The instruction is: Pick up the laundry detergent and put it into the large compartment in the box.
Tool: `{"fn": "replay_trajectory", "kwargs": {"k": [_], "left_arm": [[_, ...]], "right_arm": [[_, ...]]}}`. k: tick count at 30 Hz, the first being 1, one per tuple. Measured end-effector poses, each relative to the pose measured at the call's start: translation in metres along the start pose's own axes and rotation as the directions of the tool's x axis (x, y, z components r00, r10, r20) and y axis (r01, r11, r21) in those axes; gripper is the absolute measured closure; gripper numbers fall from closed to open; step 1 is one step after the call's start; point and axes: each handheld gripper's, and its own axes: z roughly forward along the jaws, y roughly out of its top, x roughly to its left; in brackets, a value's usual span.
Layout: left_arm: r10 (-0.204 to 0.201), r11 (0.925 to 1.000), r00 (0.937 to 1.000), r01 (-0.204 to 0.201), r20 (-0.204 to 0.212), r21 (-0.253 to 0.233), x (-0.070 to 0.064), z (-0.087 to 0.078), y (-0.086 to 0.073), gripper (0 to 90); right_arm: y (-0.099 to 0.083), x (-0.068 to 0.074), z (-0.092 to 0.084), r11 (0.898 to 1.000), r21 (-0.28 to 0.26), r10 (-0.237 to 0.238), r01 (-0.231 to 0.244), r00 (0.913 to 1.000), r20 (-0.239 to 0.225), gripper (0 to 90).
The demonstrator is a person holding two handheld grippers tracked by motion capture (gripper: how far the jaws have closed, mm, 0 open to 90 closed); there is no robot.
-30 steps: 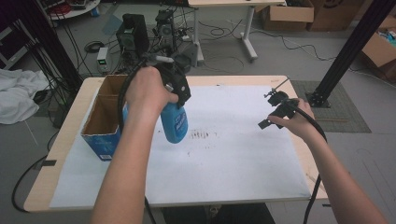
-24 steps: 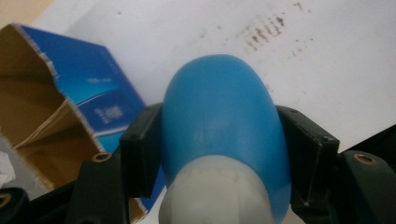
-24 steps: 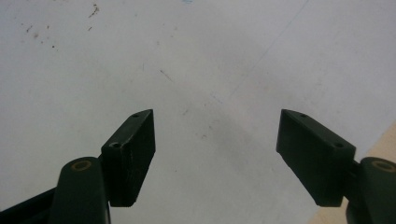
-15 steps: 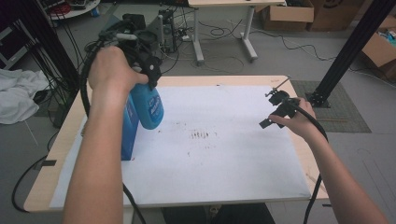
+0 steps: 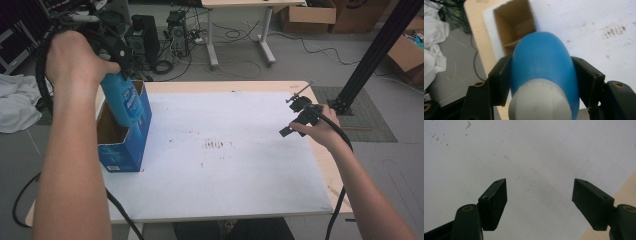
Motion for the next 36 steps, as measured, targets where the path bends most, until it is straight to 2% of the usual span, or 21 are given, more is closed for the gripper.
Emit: {"fn": "replay_trajectory", "kwargs": {"k": [4,12,21,26,36], "left_arm": [[-0.041,0.9992,0.9988,0.041,-0.027,0.000,0.014,0.002,-0.004,38.3],[-0.096,0.9953,0.9946,0.097,-0.038,0.003,0.031,0.010,-0.011,38.4],[-0.112,0.9935,0.9928,0.113,-0.043,0.017,0.036,0.023,-0.015,38.4],[-0.127,0.9907,0.9916,0.128,-0.027,0.046,0.036,0.043,-0.019,38.4],[-0.122,0.9879,0.9925,0.121,0.004,0.096,0.032,0.074,-0.020,38.5]], "right_arm": [[0.000,-0.001,0.000,1.000,0.002,0.003,-0.003,1.0000,0.003,28.4],[0.001,-0.001,-0.001,1.000,0.010,0.009,-0.009,0.9999,0.008,28.4],[0.002,0.001,0.000,1.000,0.015,0.005,-0.005,0.9999,0.012,28.4],[0.001,0.002,0.002,1.000,0.022,0.002,-0.002,1.0000,0.010,28.4],[0.001,0.004,0.005,1.000,0.027,-0.003,0.003,0.9999,0.011,28.4]]}}
